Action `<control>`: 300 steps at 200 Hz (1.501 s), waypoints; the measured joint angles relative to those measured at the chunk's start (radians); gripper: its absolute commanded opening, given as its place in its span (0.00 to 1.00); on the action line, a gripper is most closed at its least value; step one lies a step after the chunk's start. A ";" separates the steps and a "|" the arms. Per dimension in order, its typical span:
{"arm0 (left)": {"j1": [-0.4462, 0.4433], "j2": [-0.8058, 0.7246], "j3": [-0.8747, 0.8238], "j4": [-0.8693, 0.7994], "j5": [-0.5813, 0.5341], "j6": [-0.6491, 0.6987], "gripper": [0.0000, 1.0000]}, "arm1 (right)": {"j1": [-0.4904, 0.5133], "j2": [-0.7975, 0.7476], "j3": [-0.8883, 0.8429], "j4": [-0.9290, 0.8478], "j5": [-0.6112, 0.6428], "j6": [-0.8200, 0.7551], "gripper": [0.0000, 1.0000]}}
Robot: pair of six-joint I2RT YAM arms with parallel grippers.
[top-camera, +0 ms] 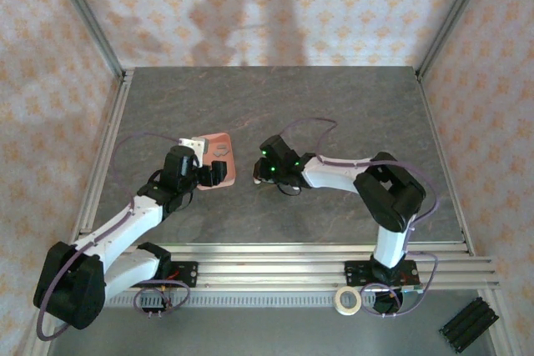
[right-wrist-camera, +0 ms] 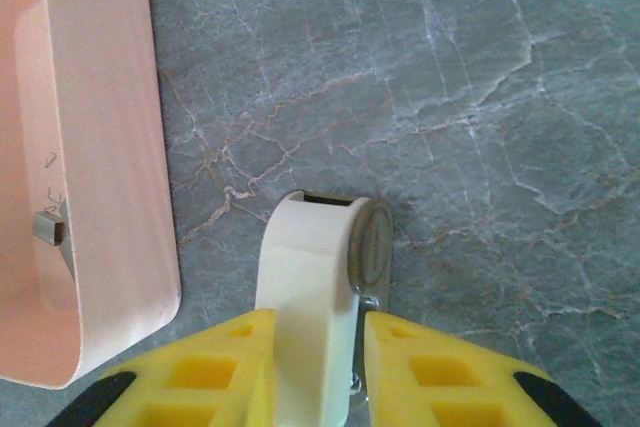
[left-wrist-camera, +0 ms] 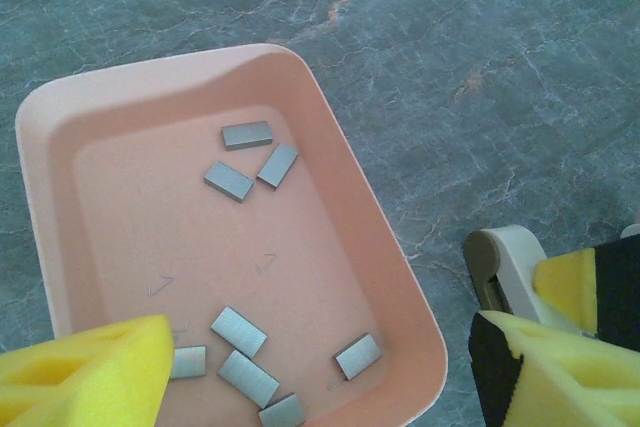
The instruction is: Load the staples into the stapler
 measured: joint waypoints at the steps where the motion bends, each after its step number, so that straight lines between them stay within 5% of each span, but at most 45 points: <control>1: 0.000 0.000 0.000 0.000 0.000 0.000 0.79 | 0.000 0.000 0.000 0.000 0.000 0.000 0.30; 114: 0.000 0.000 0.000 0.011 0.016 -0.023 0.79 | 0.000 -0.019 -0.005 -0.043 -0.004 -0.042 0.41; 232: 0.000 0.000 0.000 0.023 0.017 -0.022 0.79 | 0.000 -0.072 -0.004 -0.080 -0.051 -0.068 0.43; 300: 0.000 0.018 0.000 0.027 0.025 -0.022 0.79 | 0.001 -0.037 -0.037 -0.027 -0.085 -0.037 0.25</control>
